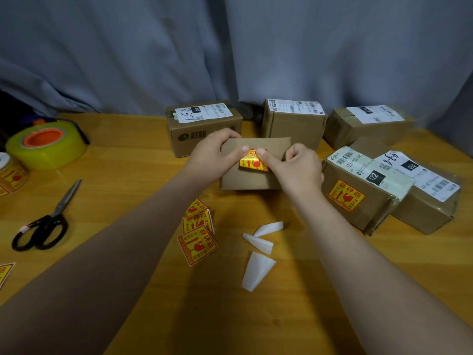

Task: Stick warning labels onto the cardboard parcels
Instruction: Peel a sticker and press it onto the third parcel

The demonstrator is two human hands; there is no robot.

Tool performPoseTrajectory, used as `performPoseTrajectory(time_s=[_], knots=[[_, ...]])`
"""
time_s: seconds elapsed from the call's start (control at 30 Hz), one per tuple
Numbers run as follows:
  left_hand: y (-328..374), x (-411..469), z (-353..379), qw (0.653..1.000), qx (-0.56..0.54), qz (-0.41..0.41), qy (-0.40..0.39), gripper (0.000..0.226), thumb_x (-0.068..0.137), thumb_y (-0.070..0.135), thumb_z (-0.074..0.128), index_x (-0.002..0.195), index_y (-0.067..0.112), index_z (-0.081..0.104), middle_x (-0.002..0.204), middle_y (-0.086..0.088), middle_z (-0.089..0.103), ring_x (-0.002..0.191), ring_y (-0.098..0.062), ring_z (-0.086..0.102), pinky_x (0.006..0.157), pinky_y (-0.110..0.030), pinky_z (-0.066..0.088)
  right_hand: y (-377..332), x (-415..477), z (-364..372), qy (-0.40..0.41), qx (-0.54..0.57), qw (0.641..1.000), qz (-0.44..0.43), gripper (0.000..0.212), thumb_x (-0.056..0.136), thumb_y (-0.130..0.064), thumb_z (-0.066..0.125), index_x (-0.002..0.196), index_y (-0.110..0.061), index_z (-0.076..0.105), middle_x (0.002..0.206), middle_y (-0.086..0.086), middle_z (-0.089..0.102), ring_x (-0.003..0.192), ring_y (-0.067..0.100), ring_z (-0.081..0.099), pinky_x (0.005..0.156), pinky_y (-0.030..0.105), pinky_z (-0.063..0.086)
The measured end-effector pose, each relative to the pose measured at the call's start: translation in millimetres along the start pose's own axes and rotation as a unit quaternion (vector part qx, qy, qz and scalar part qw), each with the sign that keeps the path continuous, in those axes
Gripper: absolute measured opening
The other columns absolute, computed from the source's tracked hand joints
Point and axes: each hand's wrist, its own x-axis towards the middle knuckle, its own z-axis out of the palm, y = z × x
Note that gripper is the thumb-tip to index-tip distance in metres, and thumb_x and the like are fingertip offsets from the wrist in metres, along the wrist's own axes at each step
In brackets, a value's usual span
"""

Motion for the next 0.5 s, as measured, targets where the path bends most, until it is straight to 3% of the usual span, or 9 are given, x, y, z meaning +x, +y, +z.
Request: performPoseTrajectory(time_s=[0.1,0.17,0.23,0.33,0.5], knots=[[0.6,4.5,3.9,0.999,0.046,-0.028,-0.006,0.038,0.085,0.047,0.060,0.111,0.022,0.050,0.114,0.001,0.052,0.099,-0.014,0.053,0.072,-0.023,0.045,1.7,5.7,-3.1,-0.036,0.013,0.998,-0.059,0.054,0.075,-0.061,0.064,0.104,-0.021,0.042,0.104,-0.001,0.053,0.099,0.020,0.054,0.075,0.033,0.042],[-0.1,7.2,7.1,0.997,0.054,-0.061,-0.015,0.044,0.084,0.050,0.058,0.113,0.019,0.048,0.111,0.000,0.050,0.097,-0.015,0.053,0.066,-0.019,0.041,1.4,10.5,-2.1,-0.092,-0.051,0.991,-0.085,0.065,0.080,-0.064,0.055,0.128,-0.025,0.036,0.124,0.006,0.047,0.110,0.025,0.052,0.077,0.033,0.044],[-1.0,9.8,6.7,0.994,0.049,-0.085,-0.037,0.048,0.085,0.052,0.057,0.117,0.018,0.046,0.112,-0.001,0.049,0.097,-0.016,0.053,0.066,-0.020,0.042,-0.1,17.3,-1.3,-0.139,-0.119,0.979,-0.095,0.061,0.084,-0.067,0.046,0.131,-0.030,0.037,0.131,0.009,0.040,0.110,0.028,0.051,0.080,0.036,0.047],[-5.9,12.3,-1.0,0.989,0.002,-0.099,-0.108,0.051,0.082,0.051,0.060,0.120,0.022,0.042,0.119,-0.002,0.049,0.100,-0.015,0.055,0.074,-0.026,0.050,-0.8,24.8,-4.1,-0.183,-0.123,0.972,-0.081,0.055,0.085,-0.066,0.045,0.126,-0.030,0.040,0.124,0.007,0.038,0.099,0.024,0.050,0.077,0.035,0.046],[-9.9,10.5,-17.8,0.974,0.012,-0.087,-0.208,0.080,0.061,0.058,0.071,0.126,0.031,0.033,0.125,-0.001,0.046,0.103,-0.015,0.057,0.080,-0.031,0.054,3.7,19.0,-5.6,-0.172,-0.114,0.972,-0.113,0.060,0.078,-0.066,0.055,0.121,-0.028,0.037,0.115,0.001,0.034,0.093,0.019,0.048,0.069,0.030,0.040]])
